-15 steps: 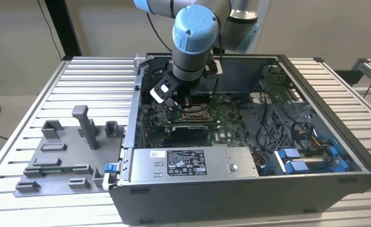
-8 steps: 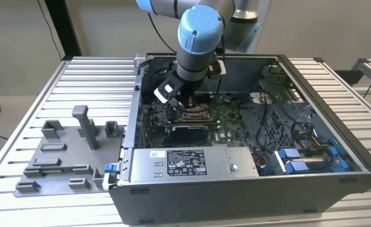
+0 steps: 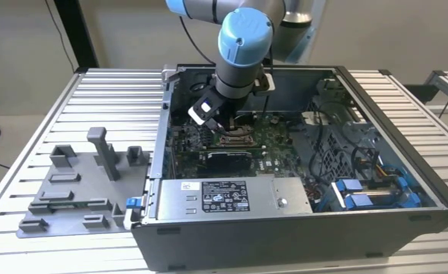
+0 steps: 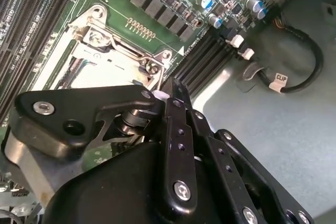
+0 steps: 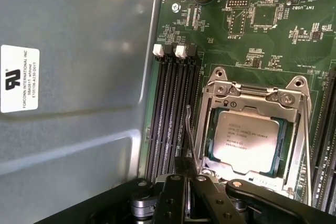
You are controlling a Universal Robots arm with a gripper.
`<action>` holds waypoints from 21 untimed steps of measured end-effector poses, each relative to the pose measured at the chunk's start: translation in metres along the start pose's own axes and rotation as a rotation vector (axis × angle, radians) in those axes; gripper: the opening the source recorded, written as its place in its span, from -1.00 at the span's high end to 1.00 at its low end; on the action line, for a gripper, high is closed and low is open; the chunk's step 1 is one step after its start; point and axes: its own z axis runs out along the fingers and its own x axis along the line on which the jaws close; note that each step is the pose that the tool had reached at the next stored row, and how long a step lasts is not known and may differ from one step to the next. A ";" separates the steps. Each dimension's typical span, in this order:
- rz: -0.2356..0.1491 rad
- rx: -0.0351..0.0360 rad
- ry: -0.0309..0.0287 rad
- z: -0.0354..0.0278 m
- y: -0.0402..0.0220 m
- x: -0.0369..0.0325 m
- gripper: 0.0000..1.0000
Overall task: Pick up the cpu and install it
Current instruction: 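Close the cpu cover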
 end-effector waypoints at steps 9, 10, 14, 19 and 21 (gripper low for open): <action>0.004 0.0079 0.0006 0.0029 0.0075 -0.0025 1.00; 0.005 0.0100 0.0009 0.0031 0.0084 -0.0027 1.00; 0.008 0.0173 0.0014 0.0038 0.0111 -0.0036 1.00; 0.013 0.0276 0.0024 0.0045 0.0156 -0.0046 1.00; 0.015 0.0318 0.0029 0.0047 0.0175 -0.0050 1.00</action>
